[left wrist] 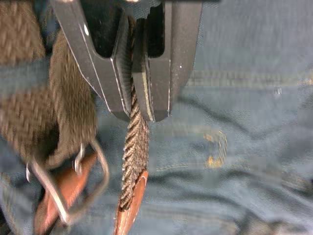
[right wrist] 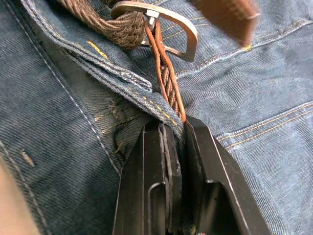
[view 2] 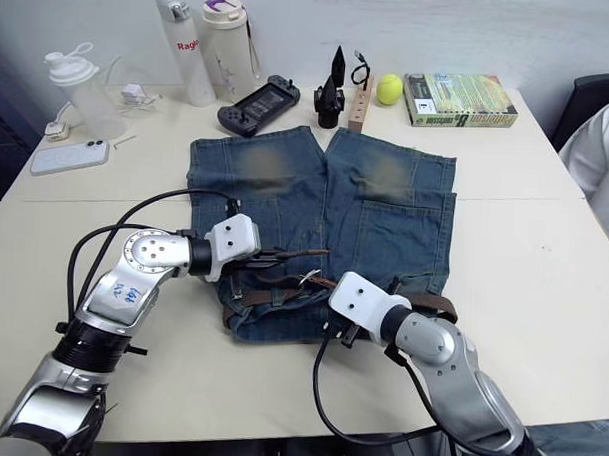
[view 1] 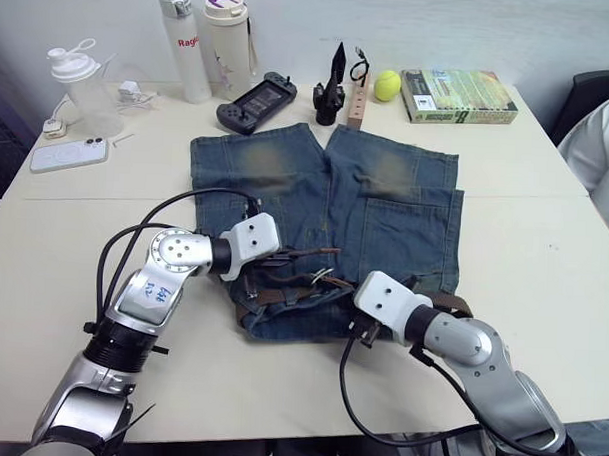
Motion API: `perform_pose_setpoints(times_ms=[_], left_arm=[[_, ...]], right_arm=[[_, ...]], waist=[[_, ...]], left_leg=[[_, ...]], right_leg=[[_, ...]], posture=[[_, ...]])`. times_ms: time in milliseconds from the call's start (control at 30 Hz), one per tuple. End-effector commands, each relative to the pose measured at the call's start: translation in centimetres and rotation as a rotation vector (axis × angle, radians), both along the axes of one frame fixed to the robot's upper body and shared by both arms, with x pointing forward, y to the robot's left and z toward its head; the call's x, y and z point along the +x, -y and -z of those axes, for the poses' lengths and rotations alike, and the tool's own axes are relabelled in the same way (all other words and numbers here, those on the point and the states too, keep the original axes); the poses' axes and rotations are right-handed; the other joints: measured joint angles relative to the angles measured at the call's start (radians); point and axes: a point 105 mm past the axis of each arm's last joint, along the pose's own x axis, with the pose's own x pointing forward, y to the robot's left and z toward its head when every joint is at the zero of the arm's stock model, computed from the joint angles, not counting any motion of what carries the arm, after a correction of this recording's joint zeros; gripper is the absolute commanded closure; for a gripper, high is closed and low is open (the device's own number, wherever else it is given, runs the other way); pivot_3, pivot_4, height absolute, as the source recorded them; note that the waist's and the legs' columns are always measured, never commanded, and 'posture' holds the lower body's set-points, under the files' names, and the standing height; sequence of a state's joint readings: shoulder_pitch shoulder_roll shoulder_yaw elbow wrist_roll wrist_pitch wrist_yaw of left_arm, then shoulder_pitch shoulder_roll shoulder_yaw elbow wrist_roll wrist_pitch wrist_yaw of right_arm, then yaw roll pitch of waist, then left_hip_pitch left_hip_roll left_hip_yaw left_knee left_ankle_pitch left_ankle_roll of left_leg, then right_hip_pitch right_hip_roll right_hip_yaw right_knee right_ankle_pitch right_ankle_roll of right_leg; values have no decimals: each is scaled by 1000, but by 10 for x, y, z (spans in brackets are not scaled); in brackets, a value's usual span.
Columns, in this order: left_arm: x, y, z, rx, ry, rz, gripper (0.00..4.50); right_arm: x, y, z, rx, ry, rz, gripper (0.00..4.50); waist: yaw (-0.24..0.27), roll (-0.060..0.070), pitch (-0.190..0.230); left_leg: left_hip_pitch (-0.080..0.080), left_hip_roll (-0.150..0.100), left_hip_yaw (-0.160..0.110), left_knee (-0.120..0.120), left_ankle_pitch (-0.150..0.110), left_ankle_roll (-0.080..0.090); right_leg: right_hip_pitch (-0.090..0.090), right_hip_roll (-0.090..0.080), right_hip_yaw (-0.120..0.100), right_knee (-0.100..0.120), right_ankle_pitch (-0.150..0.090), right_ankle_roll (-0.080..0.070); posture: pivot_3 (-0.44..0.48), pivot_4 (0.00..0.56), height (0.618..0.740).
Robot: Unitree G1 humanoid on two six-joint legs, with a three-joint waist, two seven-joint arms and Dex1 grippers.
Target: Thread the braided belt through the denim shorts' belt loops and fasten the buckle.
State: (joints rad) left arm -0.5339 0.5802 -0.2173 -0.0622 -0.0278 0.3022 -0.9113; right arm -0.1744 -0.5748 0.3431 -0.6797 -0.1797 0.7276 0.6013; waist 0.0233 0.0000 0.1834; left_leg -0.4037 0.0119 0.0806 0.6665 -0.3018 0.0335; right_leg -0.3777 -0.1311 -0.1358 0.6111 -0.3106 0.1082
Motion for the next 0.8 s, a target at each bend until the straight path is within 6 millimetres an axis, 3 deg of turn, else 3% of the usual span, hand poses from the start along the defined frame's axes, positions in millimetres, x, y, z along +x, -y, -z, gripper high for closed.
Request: perform_pose_setpoints(times_ms=[33,433,800], left_arm=[[-2,-2,2,20,-11,4,4500],[-9,-15,13,77,-83,-24,4500],[-14,-11,10,88,-64,17,4500]], right_arm=[[5,0,-15,9,67,12,4434],[6,-2,-13,7,56,10,4434],[7,-6,-15,9,61,-7,4434]], waist=[[0,0,0],[0,0,0],[0,0,0]], left_leg=[[0,0,0,0,0,0],[0,0,0,1,0,0],[0,0,1,1,0,0]], right_leg=[[0,0,0,0,0,0],[0,0,0,1,0,0],[0,0,0,1,0,0]], posture=[[0,150,720],[0,150,720],[0,150,720]])
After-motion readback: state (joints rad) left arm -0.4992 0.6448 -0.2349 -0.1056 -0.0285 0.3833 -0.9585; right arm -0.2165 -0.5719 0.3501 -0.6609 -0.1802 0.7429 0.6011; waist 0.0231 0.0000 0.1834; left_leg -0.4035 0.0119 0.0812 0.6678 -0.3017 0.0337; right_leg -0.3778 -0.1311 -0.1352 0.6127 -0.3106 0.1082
